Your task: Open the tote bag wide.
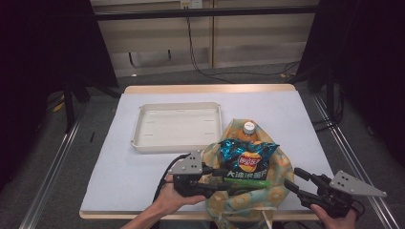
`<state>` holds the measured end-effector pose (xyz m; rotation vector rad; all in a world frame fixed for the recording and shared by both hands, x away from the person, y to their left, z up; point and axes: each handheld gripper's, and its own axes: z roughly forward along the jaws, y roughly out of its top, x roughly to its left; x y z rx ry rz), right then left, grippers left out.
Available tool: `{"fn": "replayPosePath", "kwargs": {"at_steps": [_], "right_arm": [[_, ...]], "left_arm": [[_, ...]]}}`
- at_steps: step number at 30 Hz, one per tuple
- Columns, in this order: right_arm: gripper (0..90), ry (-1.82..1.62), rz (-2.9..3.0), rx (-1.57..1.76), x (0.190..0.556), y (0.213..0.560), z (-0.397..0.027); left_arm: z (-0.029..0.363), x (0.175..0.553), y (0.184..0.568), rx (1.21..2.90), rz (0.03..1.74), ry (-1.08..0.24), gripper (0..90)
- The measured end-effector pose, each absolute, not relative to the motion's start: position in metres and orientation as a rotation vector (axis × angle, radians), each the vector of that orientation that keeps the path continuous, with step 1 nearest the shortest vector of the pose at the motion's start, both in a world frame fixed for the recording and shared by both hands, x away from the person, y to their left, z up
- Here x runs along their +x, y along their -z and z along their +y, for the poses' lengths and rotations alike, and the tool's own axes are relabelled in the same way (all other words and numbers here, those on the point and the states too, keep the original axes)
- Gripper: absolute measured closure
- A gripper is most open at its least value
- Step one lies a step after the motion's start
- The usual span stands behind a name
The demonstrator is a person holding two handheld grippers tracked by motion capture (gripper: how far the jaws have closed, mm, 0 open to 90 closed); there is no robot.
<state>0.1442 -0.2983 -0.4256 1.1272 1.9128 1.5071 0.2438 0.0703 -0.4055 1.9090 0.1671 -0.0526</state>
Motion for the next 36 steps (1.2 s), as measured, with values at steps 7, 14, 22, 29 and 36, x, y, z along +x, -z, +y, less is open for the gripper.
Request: {"fn": "replayPosePath", "kwargs": {"at_steps": [7,14,22,29,36], "right_arm": [[42.2,-1.482,1.964,1.133,0.148,0.43,-0.295],[41.4,-1.476,1.983,1.133,0.151,0.432,-0.292],[40.7,-1.484,2.001,1.129,0.151,0.433,-0.292],[38.7,-1.499,1.98,1.139,0.153,0.432,-0.291],[35.1,-1.489,1.99,1.119,0.153,0.432,-0.287]], "left_arm": [[0.061,0.247,0.415,1.96,0.157,0.093,55.4],[0.051,0.247,0.423,2.003,0.12,0.135,54.8],[0.046,0.249,0.427,2.017,0.117,0.135,68.4],[0.049,0.251,0.427,2.01,0.126,0.165,73.1],[0.053,0.253,0.423,1.981,0.136,0.17,73.6]]}}
